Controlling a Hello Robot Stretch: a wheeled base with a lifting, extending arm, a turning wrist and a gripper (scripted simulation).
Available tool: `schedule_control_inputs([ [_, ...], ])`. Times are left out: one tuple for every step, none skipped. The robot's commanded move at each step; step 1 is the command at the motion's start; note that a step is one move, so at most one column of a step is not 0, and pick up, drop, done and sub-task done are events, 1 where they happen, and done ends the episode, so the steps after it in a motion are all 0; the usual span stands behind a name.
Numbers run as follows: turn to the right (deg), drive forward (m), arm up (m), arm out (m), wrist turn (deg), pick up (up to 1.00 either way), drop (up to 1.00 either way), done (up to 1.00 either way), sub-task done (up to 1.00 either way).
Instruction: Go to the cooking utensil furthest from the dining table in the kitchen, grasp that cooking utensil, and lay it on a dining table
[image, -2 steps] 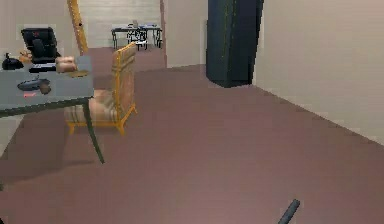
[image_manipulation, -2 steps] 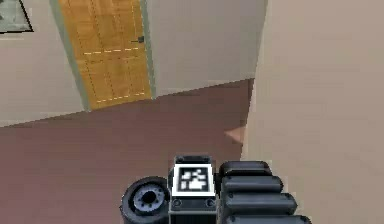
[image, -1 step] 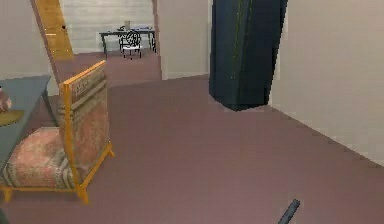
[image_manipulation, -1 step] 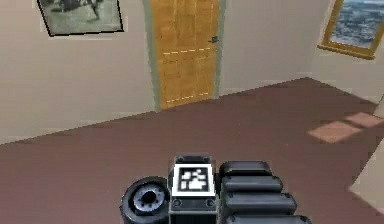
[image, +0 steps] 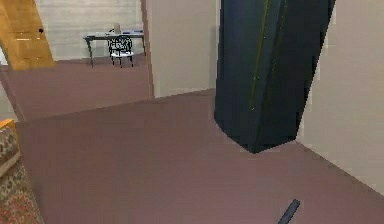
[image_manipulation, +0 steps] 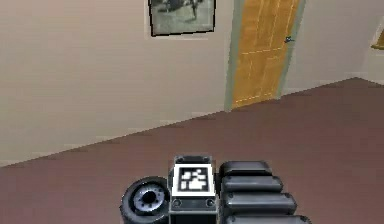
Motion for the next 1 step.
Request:
schedule_control_inputs([
  [-3.0,0.0,0.0,0.0,0.0,0.0,0.0,0.0,0.0],
])
